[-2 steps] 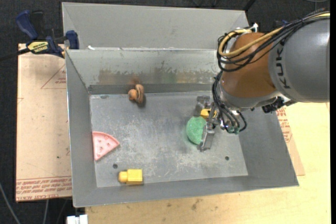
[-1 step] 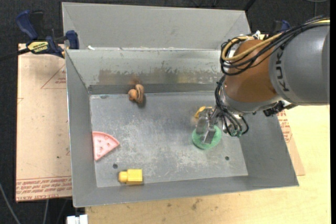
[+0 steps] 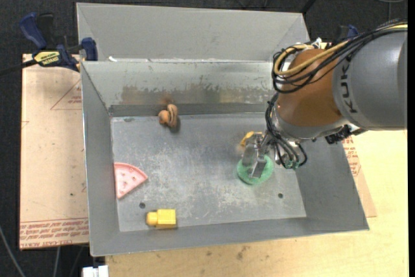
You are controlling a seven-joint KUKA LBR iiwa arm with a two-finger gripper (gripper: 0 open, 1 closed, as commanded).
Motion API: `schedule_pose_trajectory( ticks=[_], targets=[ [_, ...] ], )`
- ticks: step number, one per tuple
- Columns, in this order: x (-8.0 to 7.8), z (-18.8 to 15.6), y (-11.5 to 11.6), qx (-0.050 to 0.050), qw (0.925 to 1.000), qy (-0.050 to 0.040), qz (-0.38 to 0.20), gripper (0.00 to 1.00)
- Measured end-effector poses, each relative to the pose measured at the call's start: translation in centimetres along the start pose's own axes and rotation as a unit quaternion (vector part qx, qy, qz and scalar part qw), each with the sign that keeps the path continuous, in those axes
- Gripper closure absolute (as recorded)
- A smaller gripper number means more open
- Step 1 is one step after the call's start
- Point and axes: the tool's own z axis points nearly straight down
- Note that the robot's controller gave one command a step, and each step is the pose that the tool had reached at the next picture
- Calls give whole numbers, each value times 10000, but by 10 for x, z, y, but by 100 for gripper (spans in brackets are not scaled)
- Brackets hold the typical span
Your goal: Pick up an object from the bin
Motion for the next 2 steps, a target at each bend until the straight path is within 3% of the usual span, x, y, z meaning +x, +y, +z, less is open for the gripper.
schedule_pose_trajectory(
  ticks=[1, 2],
  targets=[
    [-25, -91, 21, -1, 9999, -12, -131, 100],
    [-25, -91, 21, -1, 9999, -11, -129, 100]
  ],
)
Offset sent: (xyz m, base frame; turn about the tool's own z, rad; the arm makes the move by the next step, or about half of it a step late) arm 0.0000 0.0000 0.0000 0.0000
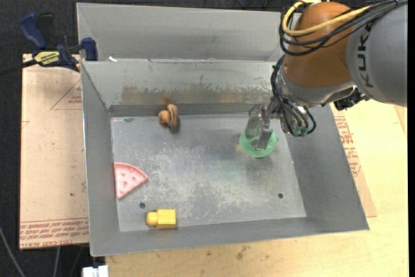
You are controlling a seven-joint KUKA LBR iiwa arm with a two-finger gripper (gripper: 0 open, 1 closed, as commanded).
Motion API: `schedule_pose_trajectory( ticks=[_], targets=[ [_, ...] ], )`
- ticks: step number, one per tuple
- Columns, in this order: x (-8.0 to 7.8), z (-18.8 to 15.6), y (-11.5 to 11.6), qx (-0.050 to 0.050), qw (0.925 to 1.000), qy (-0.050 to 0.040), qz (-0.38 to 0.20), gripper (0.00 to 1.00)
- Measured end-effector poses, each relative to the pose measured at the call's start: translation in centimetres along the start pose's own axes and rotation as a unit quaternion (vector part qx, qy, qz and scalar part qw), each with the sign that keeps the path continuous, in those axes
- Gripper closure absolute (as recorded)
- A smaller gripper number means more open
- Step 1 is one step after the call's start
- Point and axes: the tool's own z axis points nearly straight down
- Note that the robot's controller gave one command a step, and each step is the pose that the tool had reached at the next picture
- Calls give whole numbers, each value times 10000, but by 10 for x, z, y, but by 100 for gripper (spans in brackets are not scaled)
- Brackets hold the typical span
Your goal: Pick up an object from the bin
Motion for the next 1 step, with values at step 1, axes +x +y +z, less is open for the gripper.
schedule_pose_trajectory(
  ticks=[1],
  targets=[
    [-6, -54, 15, 4, 10000, 23, 52, 100]
  ],
)
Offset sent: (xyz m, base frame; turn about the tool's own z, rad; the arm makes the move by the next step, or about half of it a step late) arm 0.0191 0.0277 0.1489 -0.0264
